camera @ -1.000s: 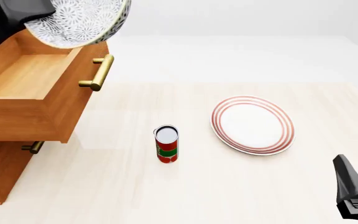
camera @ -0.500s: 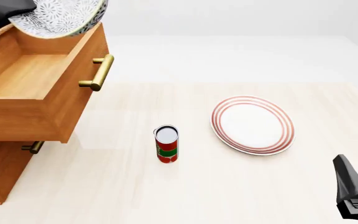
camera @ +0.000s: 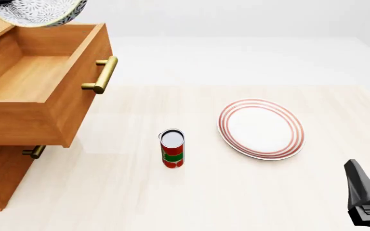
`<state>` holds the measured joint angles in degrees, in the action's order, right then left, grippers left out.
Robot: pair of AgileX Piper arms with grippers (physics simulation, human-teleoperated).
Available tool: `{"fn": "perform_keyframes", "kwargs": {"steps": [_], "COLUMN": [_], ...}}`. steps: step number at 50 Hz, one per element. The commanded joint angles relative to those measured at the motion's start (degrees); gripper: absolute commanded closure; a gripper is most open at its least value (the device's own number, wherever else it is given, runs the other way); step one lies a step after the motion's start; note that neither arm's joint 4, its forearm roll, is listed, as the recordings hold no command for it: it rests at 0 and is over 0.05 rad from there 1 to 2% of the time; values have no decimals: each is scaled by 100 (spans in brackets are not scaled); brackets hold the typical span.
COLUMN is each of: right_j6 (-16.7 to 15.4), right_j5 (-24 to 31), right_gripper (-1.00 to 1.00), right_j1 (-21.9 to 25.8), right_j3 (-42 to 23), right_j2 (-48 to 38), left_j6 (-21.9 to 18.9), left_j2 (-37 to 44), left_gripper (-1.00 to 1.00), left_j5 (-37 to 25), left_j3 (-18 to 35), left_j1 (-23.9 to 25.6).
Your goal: Put the bowl in the top drawer of the cabinet.
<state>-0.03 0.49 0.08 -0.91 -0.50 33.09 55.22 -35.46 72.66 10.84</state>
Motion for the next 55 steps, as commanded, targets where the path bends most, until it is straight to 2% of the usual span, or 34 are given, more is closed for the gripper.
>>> {"fn": "perform_keyframes", "kwargs": {"steps": [1,24,55], "right_j6": [0,0,0], "right_j5": [0,0,0], "right_gripper": [-100,-100,-100], "right_j1": [0,0,0], "right_j3": [0,0,0], "right_j2": [0,0,0], "left_j6": [-101,-392,-411], "left_j2": [68,265,396], "left_gripper": [100,100,100], "left_j5": [-43,-392,-715], "left_j3": [100,319,498], "left_j1": [-351,-729,-1151]}}
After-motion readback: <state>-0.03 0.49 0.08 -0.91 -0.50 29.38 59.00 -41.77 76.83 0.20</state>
